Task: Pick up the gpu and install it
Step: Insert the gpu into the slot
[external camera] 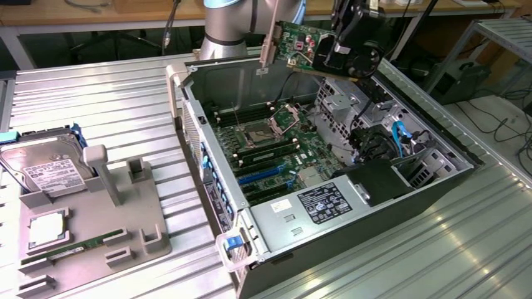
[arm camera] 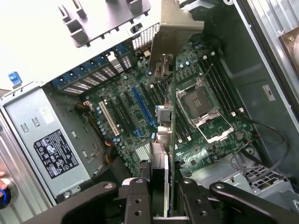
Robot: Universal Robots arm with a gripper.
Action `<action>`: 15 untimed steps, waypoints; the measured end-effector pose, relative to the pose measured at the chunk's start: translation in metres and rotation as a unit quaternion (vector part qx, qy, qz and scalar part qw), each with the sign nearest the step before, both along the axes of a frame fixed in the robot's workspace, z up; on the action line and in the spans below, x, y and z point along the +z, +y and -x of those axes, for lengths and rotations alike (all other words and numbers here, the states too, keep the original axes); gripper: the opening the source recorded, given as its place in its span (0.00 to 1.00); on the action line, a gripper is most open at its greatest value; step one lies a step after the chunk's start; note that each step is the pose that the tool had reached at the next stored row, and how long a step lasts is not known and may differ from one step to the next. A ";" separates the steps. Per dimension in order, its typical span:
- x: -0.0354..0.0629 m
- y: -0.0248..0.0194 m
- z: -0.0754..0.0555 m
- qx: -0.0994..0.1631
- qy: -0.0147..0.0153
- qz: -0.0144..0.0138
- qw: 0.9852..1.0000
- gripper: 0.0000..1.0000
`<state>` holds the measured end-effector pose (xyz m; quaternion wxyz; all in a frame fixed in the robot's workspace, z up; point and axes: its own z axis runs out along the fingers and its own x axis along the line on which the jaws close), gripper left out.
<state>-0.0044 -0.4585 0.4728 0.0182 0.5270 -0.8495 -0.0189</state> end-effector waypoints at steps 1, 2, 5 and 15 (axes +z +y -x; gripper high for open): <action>0.0000 0.0000 0.000 0.005 0.000 0.000 1.000 0.27; 0.0000 0.0000 0.000 0.013 0.000 0.000 1.000 0.27; 0.0000 0.0000 0.000 0.034 0.000 0.000 0.999 0.27; 0.0000 0.0000 0.000 0.094 0.000 0.000 0.996 0.27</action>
